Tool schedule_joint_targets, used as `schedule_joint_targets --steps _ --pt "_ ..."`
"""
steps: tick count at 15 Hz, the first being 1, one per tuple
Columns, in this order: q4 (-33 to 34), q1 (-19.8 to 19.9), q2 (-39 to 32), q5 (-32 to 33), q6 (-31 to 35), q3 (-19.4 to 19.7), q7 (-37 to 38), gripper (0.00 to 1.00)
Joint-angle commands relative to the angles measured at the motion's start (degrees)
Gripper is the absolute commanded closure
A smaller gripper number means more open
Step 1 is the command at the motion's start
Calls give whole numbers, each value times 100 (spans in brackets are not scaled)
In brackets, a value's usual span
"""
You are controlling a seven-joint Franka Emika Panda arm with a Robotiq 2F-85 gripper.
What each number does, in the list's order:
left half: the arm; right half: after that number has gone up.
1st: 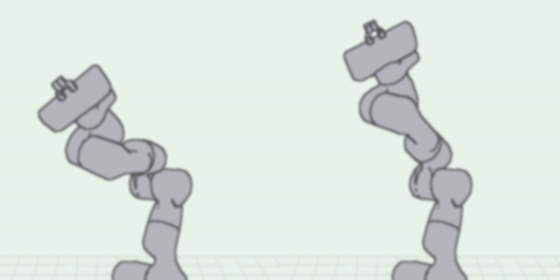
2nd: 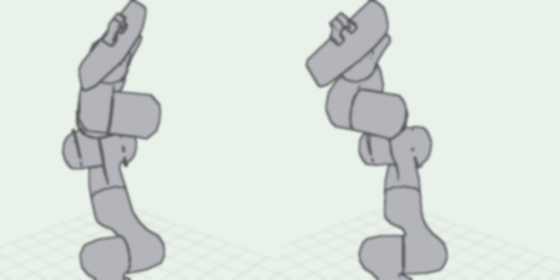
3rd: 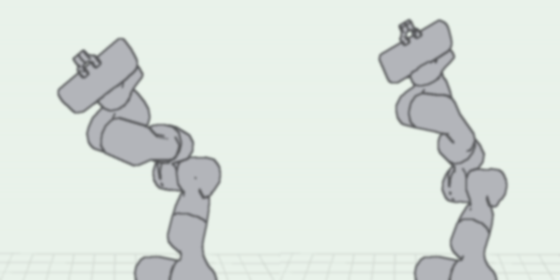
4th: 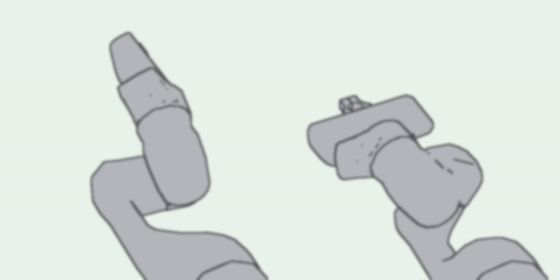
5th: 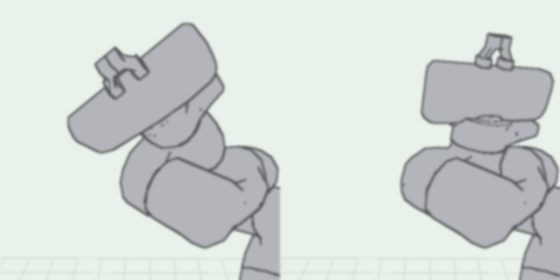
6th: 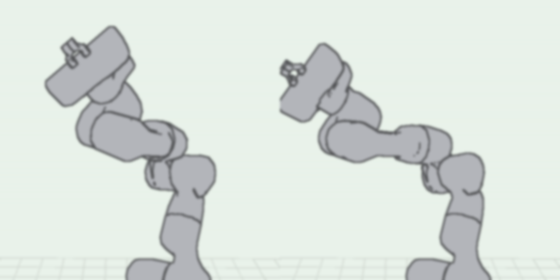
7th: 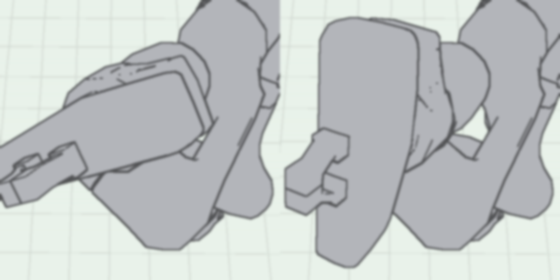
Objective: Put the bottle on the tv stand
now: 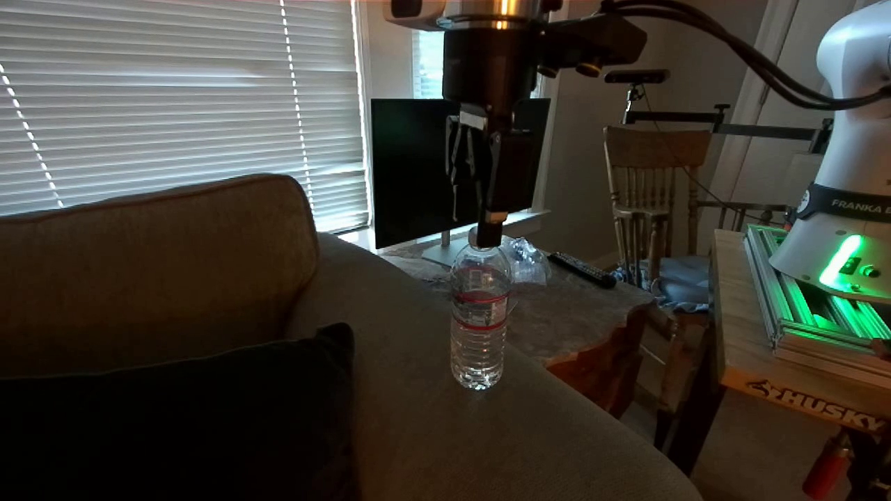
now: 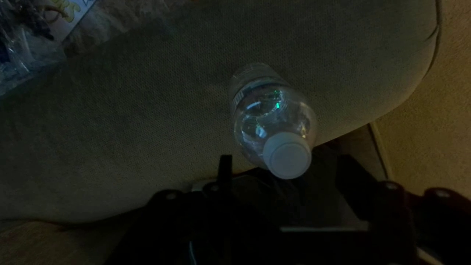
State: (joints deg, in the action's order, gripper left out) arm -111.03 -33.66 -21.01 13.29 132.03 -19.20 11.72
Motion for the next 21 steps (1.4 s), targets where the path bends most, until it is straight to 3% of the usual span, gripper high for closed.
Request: schedule_joint_targets --steps 1,10,16,19,20,21 --pt "-89 -108 15 146 104 75 229 28" --pt "-190 -136 18 151 124 108 260 45" --pt "-190 -170 37 167 162 103 265 42" --pt "-189 -197 45 185 168 113 269 52" --pt "-191 -203 51 186 169 115 272 61" --pt "-194 -210 63 193 171 119 279 59"
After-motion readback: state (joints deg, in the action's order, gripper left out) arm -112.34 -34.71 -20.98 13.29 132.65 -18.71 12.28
